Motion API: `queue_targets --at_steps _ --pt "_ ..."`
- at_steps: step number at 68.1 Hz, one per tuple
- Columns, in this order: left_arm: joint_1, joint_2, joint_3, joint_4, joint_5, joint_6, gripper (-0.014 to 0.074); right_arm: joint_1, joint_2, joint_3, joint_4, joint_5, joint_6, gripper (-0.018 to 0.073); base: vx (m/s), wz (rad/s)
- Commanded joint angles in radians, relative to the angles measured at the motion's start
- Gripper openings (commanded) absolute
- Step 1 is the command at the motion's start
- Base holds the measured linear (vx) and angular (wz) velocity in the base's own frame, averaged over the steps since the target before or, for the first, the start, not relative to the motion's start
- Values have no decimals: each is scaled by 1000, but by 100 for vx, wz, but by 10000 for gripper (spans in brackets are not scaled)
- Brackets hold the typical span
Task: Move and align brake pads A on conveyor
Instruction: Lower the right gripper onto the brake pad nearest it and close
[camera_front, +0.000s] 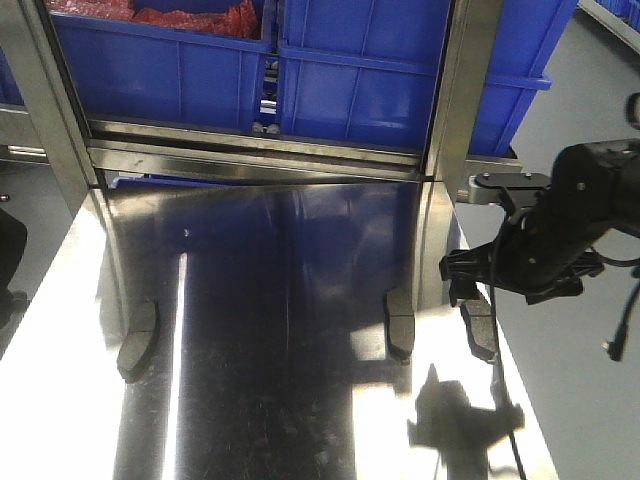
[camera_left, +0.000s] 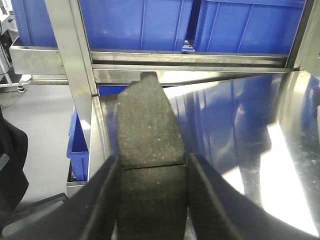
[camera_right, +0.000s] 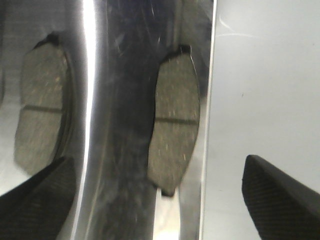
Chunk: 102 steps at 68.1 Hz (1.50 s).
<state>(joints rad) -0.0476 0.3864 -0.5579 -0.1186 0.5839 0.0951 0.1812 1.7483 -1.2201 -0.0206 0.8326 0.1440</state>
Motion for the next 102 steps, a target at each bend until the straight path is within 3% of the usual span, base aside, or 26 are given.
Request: queue_targets --at_steps 1,41,57,81,102 --pt "-7 6 -30 -11 -96 0 72 -1 13 -72 -3 -14 4 631 0 0" --pt "-7 6 -30 -11 -96 0 72 -1 189 -129 -29 -24 25 606 0 0" --pt "-7 6 -30 -11 -96 0 72 -1 189 -129 -27 -27 25 552 0 0" --pt "-7 6 -30 -11 -96 0 72 -1 189 -129 -26 -24 25 398 0 0" --pt "-7 6 -30 -11 -96 0 72 -1 189 -129 -26 -12 24 199 0 0"
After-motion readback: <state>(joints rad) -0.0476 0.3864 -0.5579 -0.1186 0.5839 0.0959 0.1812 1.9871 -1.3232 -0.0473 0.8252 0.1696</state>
